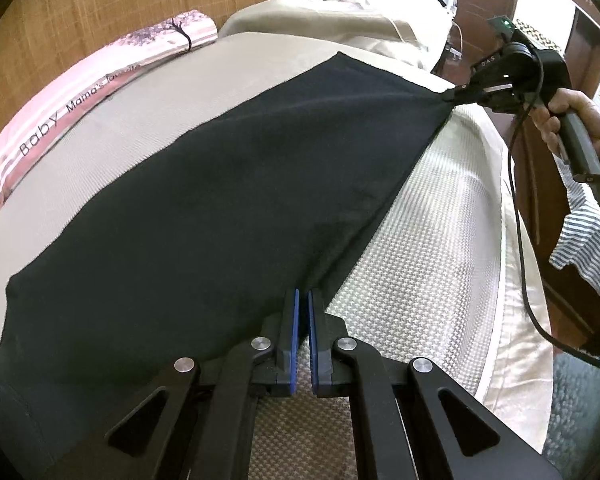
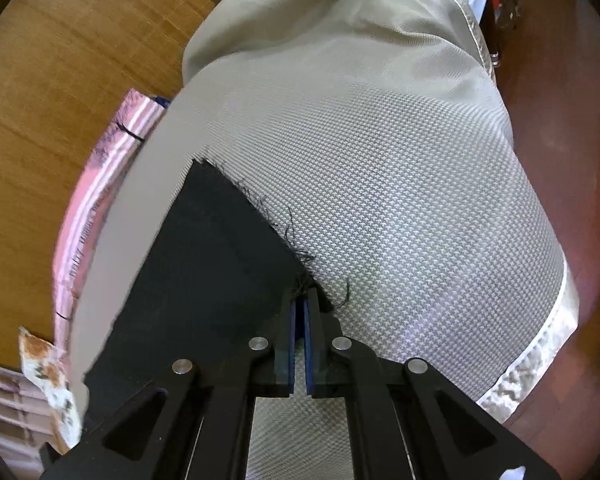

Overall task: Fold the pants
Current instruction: 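Open both tools and lift them off the folded jeans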

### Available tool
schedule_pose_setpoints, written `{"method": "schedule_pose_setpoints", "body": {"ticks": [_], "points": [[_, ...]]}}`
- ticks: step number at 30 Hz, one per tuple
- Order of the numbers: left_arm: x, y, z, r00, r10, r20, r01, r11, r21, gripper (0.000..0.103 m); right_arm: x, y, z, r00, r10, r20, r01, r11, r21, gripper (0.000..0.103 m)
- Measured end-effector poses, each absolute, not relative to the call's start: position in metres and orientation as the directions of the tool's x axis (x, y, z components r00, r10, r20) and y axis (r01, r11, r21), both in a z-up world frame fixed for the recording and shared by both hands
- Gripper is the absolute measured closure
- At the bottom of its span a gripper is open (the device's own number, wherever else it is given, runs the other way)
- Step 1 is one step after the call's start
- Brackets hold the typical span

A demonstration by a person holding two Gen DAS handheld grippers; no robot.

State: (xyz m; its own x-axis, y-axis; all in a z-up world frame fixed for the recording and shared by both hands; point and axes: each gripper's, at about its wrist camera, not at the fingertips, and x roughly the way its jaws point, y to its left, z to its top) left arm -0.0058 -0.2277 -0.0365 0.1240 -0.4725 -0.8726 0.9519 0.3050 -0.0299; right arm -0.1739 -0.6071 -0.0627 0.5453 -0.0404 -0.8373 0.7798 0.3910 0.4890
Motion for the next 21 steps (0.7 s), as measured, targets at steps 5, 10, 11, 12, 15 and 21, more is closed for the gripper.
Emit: {"method": "schedule_pose_setpoints", "body": {"ticks": [5, 10, 11, 12, 15, 21], "points": [[-0.001, -0.228, -0.038, 0.113, -0.472, -0.874, 0.945, 0.323, -0.052, 0.095, -0.166, -0.608, -0.063, 0.515, -0.014, -0.857, 0.783, 0.415, 0.463, 0.086], [0.011, -0.218, -0.024, 0.052, -0.499, -0.865, 0.919, 0.364, -0.155, 0.086, -0.164, -0.604, -0.037, 0.515, -0.056, -0.856, 0.784, 0.434, 0.443, 0.068], [0.013, -0.213, -0.018, 0.046, -0.514, -0.857, 0.915, 0.365, -0.170, 0.085, -0.162, -0.603, -0.029, 0.520, -0.066, -0.851, 0.781, 0.441, 0.443, 0.068], [0.015, -0.208, -0.012, 0.051, -0.531, -0.846, 0.912, 0.370, -0.177, 0.085, -0.157, -0.602, -0.019, 0.531, -0.076, -0.844, 0.769, 0.462, 0.442, 0.068], [0.033, -0.188, 0.005, 0.128, -0.558, -0.820, 0.885, 0.437, -0.159, 0.070, -0.129, -0.594, 0.002, 0.564, -0.057, -0.824, 0.712, 0.540, 0.450, 0.068], [0.088, -0.134, 0.012, 0.315, -0.488, -0.814, 0.733, 0.669, -0.118, 0.065, -0.023, -0.530, 0.016, 0.591, 0.133, -0.795, 0.491, 0.723, 0.486, 0.068]]}}
